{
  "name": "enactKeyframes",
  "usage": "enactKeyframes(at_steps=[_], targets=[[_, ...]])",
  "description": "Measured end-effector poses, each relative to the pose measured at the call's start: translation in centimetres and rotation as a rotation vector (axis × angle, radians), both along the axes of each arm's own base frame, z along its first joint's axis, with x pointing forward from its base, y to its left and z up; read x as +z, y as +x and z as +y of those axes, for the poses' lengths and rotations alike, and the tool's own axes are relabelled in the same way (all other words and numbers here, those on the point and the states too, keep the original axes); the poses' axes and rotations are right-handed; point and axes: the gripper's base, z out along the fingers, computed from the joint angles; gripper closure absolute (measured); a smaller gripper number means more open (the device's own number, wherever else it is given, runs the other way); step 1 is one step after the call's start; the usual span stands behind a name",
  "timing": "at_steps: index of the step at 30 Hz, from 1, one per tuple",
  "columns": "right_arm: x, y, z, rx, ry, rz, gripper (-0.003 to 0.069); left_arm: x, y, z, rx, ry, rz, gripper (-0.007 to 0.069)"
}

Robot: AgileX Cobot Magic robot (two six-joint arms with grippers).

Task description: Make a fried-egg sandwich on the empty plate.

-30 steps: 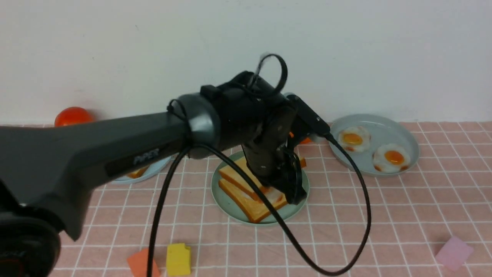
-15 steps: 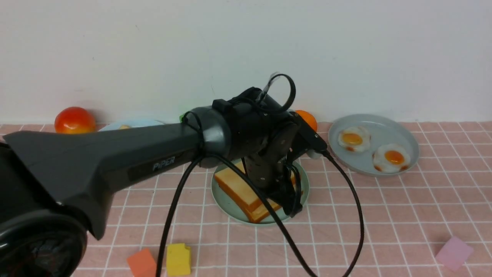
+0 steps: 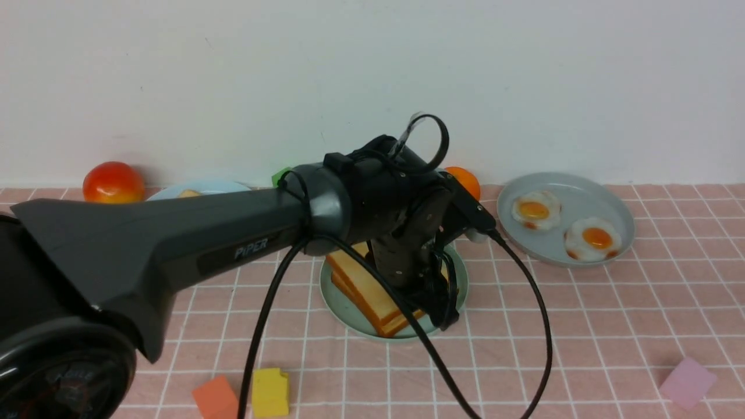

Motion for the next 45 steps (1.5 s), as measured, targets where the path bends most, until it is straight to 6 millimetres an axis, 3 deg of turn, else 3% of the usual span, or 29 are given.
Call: enactKeyframes(at_steps=[3,7,8,11,14,16,17,18,19,22,24,30,33,36,45], targets=[[0.0,0.0,0.0,0.000,0.000,0.000,0.0652,0.4,-0.1,0.0,0.005,-0.014,0.003,0.0237],[0.0,0.0,0.0,0.000,0.000,0.000,0.0652,3.1,-1.1,0.2,0.038,-0.100,0.026,0.0235],[0.0,0.0,0.0,0.000,0.000,0.000,0.0652,6.3,-2.0,0.7,0.066,-0.179,0.016,0.0277],[0.0,0.0,0.0,0.001,0.001,0.000,0.0652,12.0,-4.2,2.3,0.103,-0.307,-0.024,0.0392],[0.0,0.0,0.0,0.002,0.003,0.001,0.0652,18.5,-8.2,5.9,0.112,-0.436,-0.123,0.0568],[0.0,0.0,0.0,0.002,0.003,0.001,0.0652,22.1,-12.0,9.4,0.099,-0.537,-0.221,0.0638],[0.0,0.0,0.0,0.003,0.003,0.002,0.0652,23.0,-13.8,11.0,0.095,-0.584,-0.261,0.0638],[0.0,0.0,0.0,0.003,0.004,0.002,0.0652,22.7,-14.1,11.3,0.096,-0.585,-0.258,0.0638],[0.0,0.0,0.0,0.000,0.008,0.004,0.0651,23.7,-17.4,14.2,0.087,-0.688,-0.331,0.0638],[0.0,0.0,0.0,-0.002,0.010,0.006,0.0650,22.2,-22.0,18.1,0.070,-0.826,-0.411,0.0638],[0.0,0.0,0.0,-0.004,0.013,0.007,0.0649,19.7,-24.6,20.4,0.059,-0.905,-0.470,0.0638],[0.0,0.0,0.1,-0.030,0.048,0.029,0.0648,12.8,-28.1,23.6,0.044,-1.023,-0.563,0.0638],[0.0,0.0,0.1,-0.047,0.071,0.043,0.0645,11.3,-29.1,24.6,0.036,-1.064,-0.600,0.0638],[0.0,0.0,0.1,-0.051,0.079,0.048,0.0644,10.1,-29.7,25.1,0.030,-1.077,-0.619,0.0638],[0.0,0.0,0.1,-0.055,0.082,0.052,0.0633,10.1,-30.8,26.1,0.018,-1.117,-0.661,0.0638]])
